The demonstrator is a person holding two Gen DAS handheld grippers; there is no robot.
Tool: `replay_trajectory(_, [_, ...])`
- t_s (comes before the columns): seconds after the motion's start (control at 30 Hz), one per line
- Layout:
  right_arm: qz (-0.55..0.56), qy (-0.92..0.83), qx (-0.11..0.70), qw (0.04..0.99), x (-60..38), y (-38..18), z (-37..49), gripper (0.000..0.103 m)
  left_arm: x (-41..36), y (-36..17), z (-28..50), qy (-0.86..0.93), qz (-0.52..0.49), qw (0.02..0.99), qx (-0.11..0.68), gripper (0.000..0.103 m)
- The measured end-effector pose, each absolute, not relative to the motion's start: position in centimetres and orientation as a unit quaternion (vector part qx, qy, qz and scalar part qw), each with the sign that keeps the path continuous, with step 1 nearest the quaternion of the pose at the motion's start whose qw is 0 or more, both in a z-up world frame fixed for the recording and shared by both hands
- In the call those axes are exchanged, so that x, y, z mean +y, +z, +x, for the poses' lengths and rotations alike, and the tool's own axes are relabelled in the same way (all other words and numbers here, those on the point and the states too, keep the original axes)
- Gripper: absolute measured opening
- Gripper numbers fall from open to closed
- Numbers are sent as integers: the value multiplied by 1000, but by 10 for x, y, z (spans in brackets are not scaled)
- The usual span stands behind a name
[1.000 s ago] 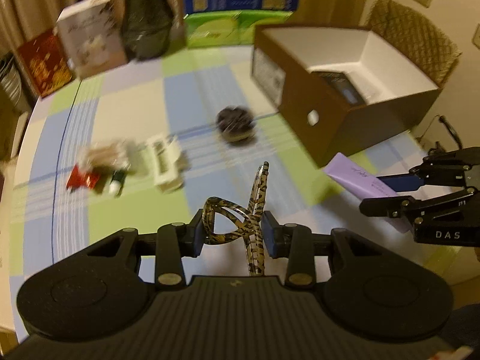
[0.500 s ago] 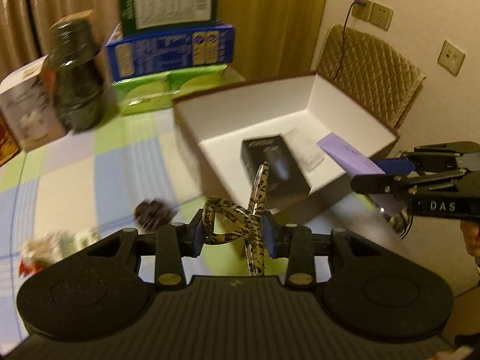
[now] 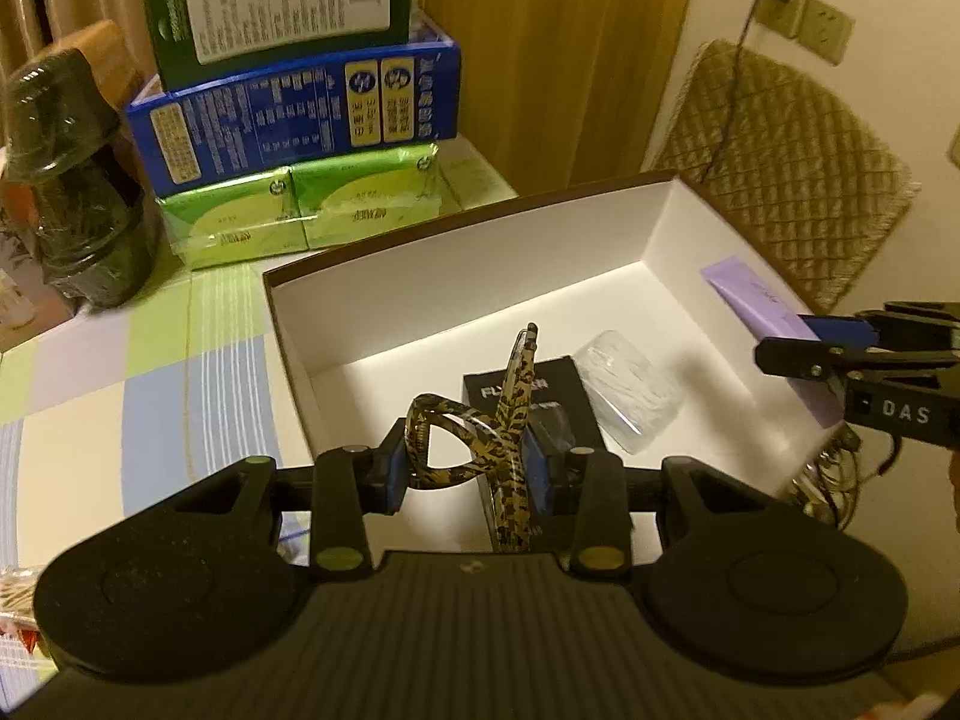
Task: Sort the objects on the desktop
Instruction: 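Carry the cord and the tube into the cardboard box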
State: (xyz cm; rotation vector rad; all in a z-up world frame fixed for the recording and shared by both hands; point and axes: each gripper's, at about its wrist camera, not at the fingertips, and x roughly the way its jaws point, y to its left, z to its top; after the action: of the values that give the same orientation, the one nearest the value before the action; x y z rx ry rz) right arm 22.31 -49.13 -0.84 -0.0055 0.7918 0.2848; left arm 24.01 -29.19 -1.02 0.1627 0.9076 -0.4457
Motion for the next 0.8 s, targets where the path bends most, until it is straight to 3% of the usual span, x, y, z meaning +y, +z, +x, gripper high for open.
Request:
replay_trajectory(0.43, [-24, 110, 425, 898, -506, -46, 252, 31, -320, -65, 296, -153, 129, 853, 482, 33])
replay_trajectory(0.57, [-29, 106, 429, 896, -505, -49, 255, 31, -327, -70, 301, -143, 161, 856, 469, 27])
replay_trajectory(0.8, [-43, 104, 431, 895, -503, -52, 259, 31, -328, -72, 305, -148, 161, 853, 475, 28])
